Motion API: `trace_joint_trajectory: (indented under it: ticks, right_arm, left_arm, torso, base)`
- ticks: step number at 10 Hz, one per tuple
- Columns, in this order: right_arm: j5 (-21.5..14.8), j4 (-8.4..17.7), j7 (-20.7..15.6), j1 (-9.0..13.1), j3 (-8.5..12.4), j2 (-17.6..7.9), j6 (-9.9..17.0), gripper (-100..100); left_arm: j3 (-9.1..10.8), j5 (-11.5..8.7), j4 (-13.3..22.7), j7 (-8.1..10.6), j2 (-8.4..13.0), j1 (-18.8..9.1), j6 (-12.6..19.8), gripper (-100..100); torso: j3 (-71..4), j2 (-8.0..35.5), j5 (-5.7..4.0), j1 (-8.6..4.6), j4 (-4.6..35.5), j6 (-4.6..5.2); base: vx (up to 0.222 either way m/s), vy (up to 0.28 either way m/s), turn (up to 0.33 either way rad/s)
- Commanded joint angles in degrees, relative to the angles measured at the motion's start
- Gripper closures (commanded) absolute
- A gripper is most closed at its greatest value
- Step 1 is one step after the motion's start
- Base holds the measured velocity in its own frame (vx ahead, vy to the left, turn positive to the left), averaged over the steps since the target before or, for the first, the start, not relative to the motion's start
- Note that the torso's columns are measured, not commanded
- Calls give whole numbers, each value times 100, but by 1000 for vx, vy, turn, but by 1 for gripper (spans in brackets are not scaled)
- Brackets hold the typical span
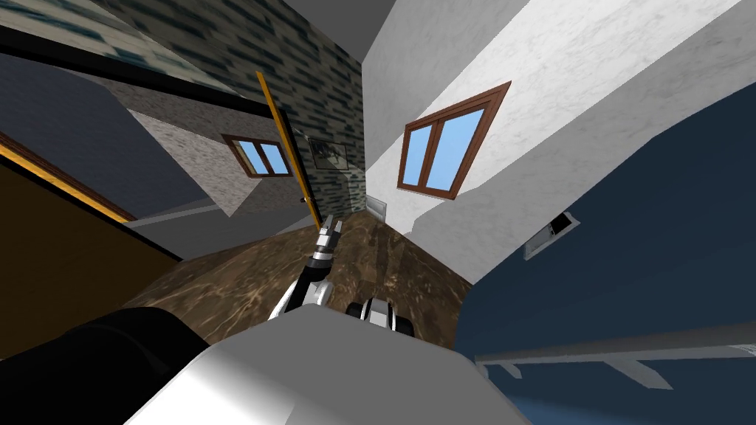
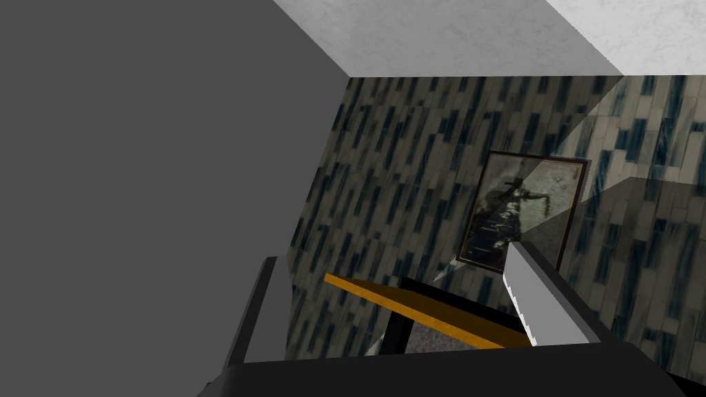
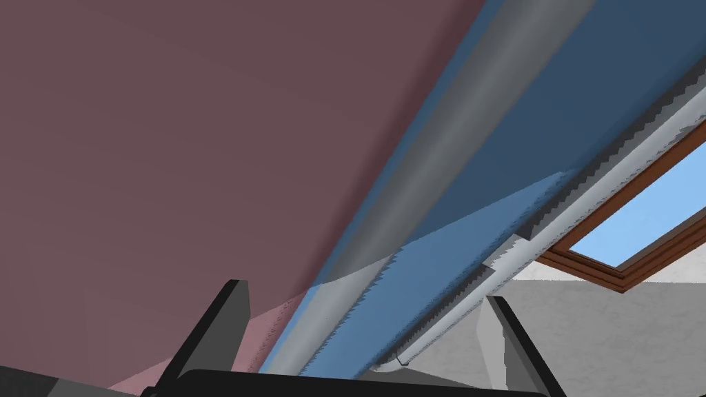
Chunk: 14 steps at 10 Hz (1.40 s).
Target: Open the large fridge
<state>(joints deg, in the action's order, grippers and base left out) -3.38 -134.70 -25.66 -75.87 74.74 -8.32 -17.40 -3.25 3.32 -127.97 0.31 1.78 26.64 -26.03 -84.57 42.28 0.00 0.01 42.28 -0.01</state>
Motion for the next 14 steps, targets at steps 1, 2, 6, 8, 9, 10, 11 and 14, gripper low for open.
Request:
trace_joint_trajectory:
  ticks: [1, 2, 6, 8, 9, 10, 11, 14]
  right_arm:
    - [-61, -7, -334, -233, 433, 25, 158, -100]
    - [-94, -12, -532, -398, 618, 54, 247, -100]
    - [-167, -24, -924, -711, 1177, 113, 431, -100]
    - [-205, -31, -1114, -858, 1412, 139, 523, -100]
    - [-205, -31, -1114, -858, 1457, 139, 523, -100]
    - [-244, -37, -1297, -999, 1678, 162, 613, -100]
    - [-281, -45, -1452, -1133, 1831, 183, 700, -100]
    - [-318, -53, -1640, -1261, 2115, 199, 782, -100]
  left_arm:
    - [0, 0, 0, 0, 0, 0, 0, 0]
    - [0, 0, 0, 0, 0, 1, 0, 0]
    - [0, 0, 0, 0, 0, 0, 0, 0]
    - [0, 0, 0, 0, 0, 0, 0, 0]
    - [0, 0, 0, 0, 0, 0, 0, 0]
    - [0, 0, 0, 0, 0, 0, 0, 0]
    - [0, 0, 0, 0, 0, 0, 0, 0]
    - [0, 0, 0, 0, 0, 0, 0, 0]
  torso:
    - [-4, -7, -1, -1, -2, 0]
    - [0, 0, 0, 0, 0, 4]
    - [-17, -9, 8, -17, -2, -6]
    - [-35, -23, 12, -28, -8, -11]
    - [-54, -33, 22, -40, -12, -20]
    - [-59, -41, 18, -45, -16, -19]
    - [-70, -47, 24, -52, -19, -27]
    - [-112, -77, 32, -79, -34, -46]
  base:
    - [60, -17, 61]
    - [53, -24, 88]
    - [30, -6, 70]
    - [29, -7, 64]
    - [24, -6, 39]
    - [22, -7, 84]
    - [45, -25, 101]
    - [27, -9, 45]
